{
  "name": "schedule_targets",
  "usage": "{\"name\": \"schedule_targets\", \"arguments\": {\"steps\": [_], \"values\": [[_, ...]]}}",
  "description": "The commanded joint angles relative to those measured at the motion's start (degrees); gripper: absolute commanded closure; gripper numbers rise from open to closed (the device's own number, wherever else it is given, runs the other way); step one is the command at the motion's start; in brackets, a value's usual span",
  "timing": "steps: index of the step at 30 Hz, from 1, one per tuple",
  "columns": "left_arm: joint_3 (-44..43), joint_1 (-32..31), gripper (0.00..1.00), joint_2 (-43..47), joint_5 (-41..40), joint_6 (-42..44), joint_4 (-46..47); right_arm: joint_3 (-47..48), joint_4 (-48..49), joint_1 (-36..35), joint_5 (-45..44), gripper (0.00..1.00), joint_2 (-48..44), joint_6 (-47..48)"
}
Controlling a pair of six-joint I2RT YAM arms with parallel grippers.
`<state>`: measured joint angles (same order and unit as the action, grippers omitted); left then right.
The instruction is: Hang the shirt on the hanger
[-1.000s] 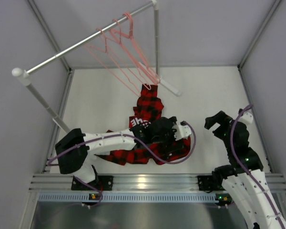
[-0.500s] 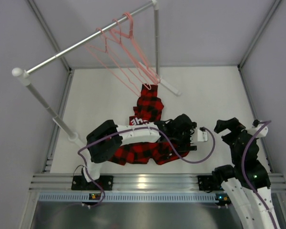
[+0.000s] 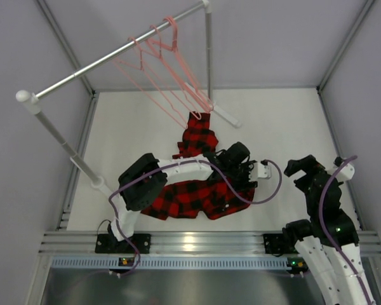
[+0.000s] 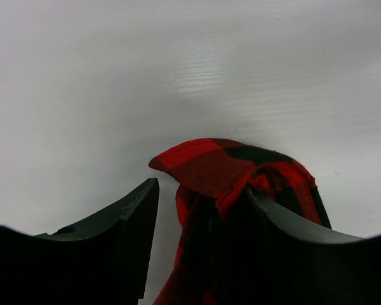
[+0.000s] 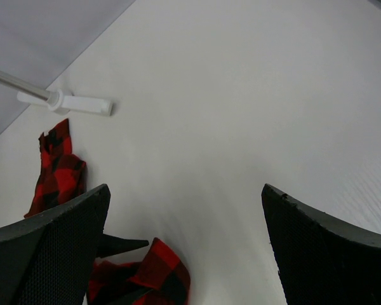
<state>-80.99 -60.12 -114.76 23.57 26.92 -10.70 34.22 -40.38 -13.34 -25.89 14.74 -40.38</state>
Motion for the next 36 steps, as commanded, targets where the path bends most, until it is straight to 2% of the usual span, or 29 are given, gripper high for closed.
{"name": "schedule_targets", "arguments": {"steps": [1, 2, 4, 5, 6, 9, 10, 11, 12, 13, 16, 17, 20, 22, 26, 29, 36], "values": [[-3.38, 0.09, 0.45, -4.32, 3.58, 0.07, -0.02, -0.29, -1.46, 0.16, -0.3, 0.01, -0.24, -0.66], [-4.08, 0.7, 0.6, -5.11, 3.59, -0.63, 0.41, -0.9, -1.54, 0.16, -0.13, 0.01, -0.33, -1.01], [-5.05, 1.66, 0.79, -6.26, 2.28, -5.1, 2.86, -3.18, -1.02, 0.16, 2.76, 0.0, -0.85, -2.33], [-5.05, 2.89, 0.95, -6.09, 1.92, -7.3, 4.7, -4.15, -0.15, 0.16, 4.6, 0.01, -1.12, -2.51], [-4.88, 3.51, 1.0, -5.92, 1.22, -12.71, 9.33, -5.29, 1.17, 0.16, 9.23, 0.01, -1.47, -2.86], [-3.65, 5.27, 1.0, -2.85, -6.85, -24.25, 21.57, -9.51, 7.23, 0.16, 17.96, 0.01, -0.6, -4.18], [-3.21, 5.53, 1.0, -0.66, -14.97, -26.46, 24.29, -11.09, 10.55, 0.16, 19.72, 0.0, -0.16, -4.44], [-2.25, 5.8, 1.0, 0.58, -18.88, -30.04, 26.85, -11.62, 11.63, 0.16, 21.04, 0.0, 0.54, -4.79], [-1.81, 6.06, 1.0, 1.63, -22.48, -31.3, 31.31, -11.89, 12.77, 0.16, 22.97, 0.01, 1.94, -4.97], [-1.45, 6.24, 1.0, 3.65, -29.39, -32.27, 33.35, -12.07, 13.57, 0.16, 23.69, 0.01, 2.57, -4.97], [-0.84, 6.94, 1.0, 5.77, -38.48, -34.91, 39.08, -11.54, 15.94, 0.16, 25.44, 0.01, 4.33, -4.45], [-1.01, 7.12, 1.0, 5.86, -44.08, -36.31, 40.13, -11.8, 18.91, 0.07, 28.67, 0.0, 4.42, -3.75], [-0.75, 7.56, 1.0, 6.48, -48.78, -38.86, 43.56, -14.61, 27.43, 0.16, 36.58, 0.01, 5.03, -3.3], [0.39, 7.56, 1.0, 7.44, -51.86, -40.18, 46.63, -17.16, 35.35, -0.19, 37.75, 0.01, 7.48, -4.87], [4.61, 7.47, 1.0, 11.13, -53.19, -41.07, 52.86, -18.13, 39.85, -0.54, 34.95, 0.01, 17.74, -10.05], [7.69, 7.47, 1.0, 14.21, -54.68, -39.49, 55.43, -18.04, 43.01, -0.54, 32.32, 0.01, 22.15, -14.35], [13.83, 7.47, 1.0, 18.69, -56.09, -36.06, 60.69, -20.06, 55.22, -0.54, 23.89, 0.0, 21.73, -21.14]]}}
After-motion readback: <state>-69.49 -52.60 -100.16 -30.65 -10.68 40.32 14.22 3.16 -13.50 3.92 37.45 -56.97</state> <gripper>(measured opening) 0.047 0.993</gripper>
